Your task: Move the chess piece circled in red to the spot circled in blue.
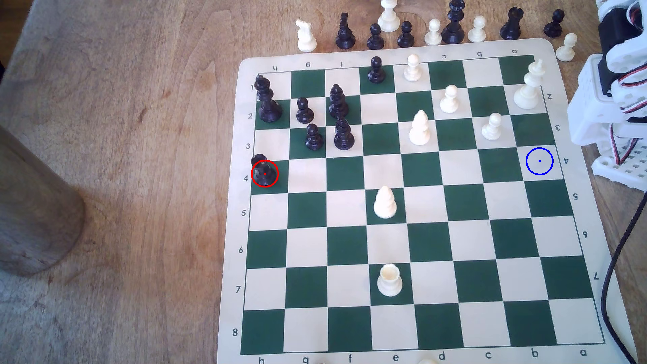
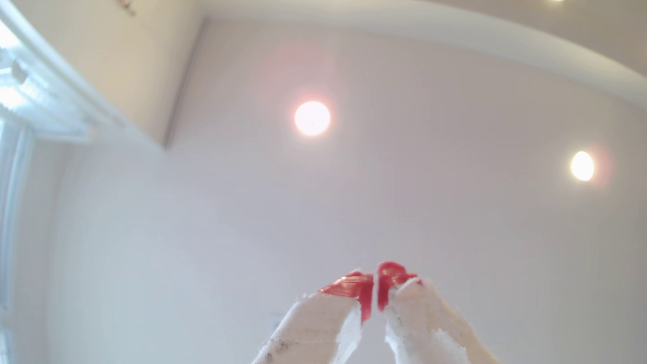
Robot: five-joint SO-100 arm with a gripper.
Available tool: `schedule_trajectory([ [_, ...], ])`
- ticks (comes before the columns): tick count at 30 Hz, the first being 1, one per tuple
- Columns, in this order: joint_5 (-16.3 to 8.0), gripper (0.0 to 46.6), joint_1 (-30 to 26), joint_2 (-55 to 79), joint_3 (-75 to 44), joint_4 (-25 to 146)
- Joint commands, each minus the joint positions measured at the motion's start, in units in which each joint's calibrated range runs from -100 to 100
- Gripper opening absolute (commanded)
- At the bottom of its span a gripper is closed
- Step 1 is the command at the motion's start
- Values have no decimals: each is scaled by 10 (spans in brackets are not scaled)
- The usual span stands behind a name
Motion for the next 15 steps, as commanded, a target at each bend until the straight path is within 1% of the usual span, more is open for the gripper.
schedule_trajectory([
  [1, -1, 2, -10, -2, 12, -4],
  [6, -2, 2, -40, -2, 5, 45],
  [9, -2, 2, -51, -1, -14, 126],
  [13, -2, 2, -59, -1, -118, 366],
  [14, -2, 2, -53, -1, -163, 459],
  [15, -2, 2, -49, -1, -175, 491],
])
